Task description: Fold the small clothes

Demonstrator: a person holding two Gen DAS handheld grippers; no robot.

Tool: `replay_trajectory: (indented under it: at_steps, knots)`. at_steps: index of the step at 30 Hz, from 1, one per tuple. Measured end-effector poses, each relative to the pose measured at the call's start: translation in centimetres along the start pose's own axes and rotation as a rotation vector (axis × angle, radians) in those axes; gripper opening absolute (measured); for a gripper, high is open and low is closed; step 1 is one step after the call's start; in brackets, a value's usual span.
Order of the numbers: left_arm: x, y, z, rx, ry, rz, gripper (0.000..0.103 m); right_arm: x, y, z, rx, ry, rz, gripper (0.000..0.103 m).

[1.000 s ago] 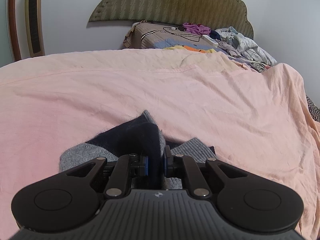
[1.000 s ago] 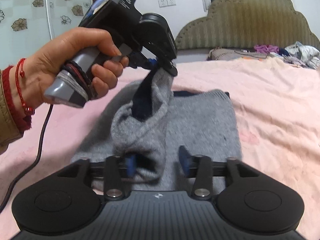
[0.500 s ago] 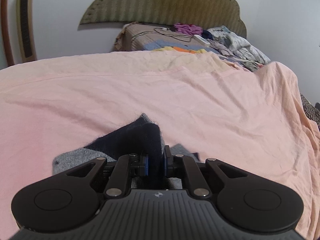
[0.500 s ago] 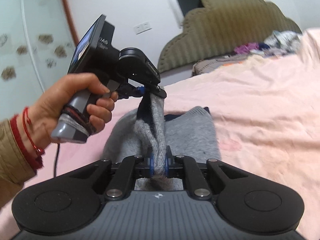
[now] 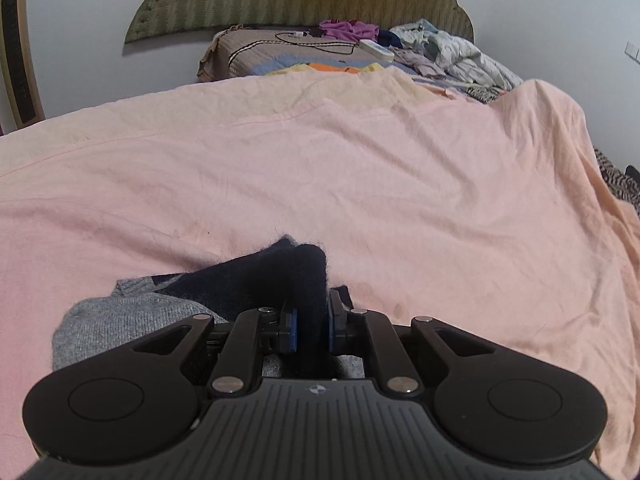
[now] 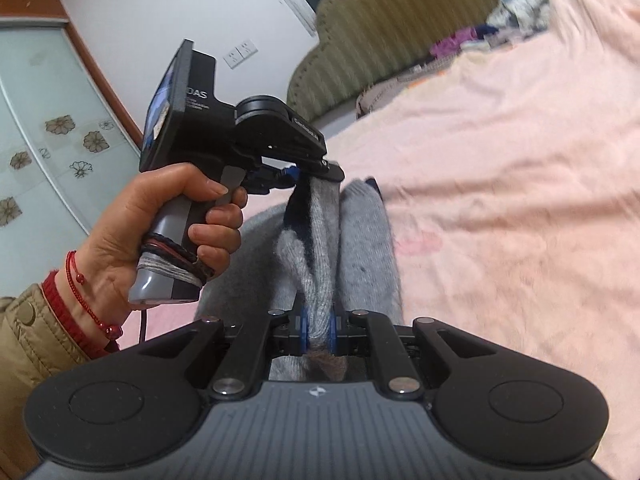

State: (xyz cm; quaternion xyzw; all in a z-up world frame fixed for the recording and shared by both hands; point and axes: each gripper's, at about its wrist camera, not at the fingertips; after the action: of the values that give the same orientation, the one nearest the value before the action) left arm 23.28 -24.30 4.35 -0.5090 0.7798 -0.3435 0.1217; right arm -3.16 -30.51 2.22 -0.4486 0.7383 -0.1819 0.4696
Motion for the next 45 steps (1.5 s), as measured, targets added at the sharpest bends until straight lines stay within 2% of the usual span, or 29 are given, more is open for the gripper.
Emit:
replay_trajectory:
  at_steps: [3,5,7,11,13,18,36,41,45]
  knots:
    - [-0.2,0.2,0.3,-0.003,-0.001,0.012,0.019,0.5,0.0,0.2,-0.015,0.010,0.031,0.010]
    - [-0.1,0.2,0.2,0.008,-0.019,0.022,0.032,1.0,0.0,0.4,-0.021,0.018,0.049,0.010]
    - [0.2,0.1,-0.1,0.022,-0.035,0.032,0.066,1.4,0.1,0.4,-0.027,0.024,0.061,0.010]
    - [1.1,0.0,-0.9,0.069,-0.075,0.092,0.079,1.7,0.2,0.6,-0.038,0.034,0.072,0.010]
    - [1.5,0.1,-1.3,0.081,-0.093,0.116,0.088,1.8,0.2,0.7,-0.041,0.038,0.073,0.010]
    - [1.1,0.5,-2.4,0.116,-0.126,0.152,0.095,1.8,0.2,1.0,-0.048,0.047,0.076,0.010]
    - [-4.2,3.3,-4.5,0.088,-0.169,0.082,0.097,1.3,0.2,1.6,-0.059,0.082,0.063,0.011]
    - [-5.9,7.2,-8.9,0.151,-0.199,0.091,0.099,2.2,0.1,1.7,-0.070,0.059,0.111,0.011]
    - [-8.0,11.8,-12.8,0.175,-0.164,0.059,0.102,3.2,-0.1,2.0,-0.083,0.032,0.162,0.011]
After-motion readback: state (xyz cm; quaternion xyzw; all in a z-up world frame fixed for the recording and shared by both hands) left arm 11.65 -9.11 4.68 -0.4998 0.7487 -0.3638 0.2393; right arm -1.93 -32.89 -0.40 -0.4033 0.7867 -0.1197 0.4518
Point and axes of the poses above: each gripper's, at about its wrist camera, not at the fingertips, and z roughly the way its jaws point, x to its right, y to its underside, and after that the axes turned 3 degrees about y, right-handed
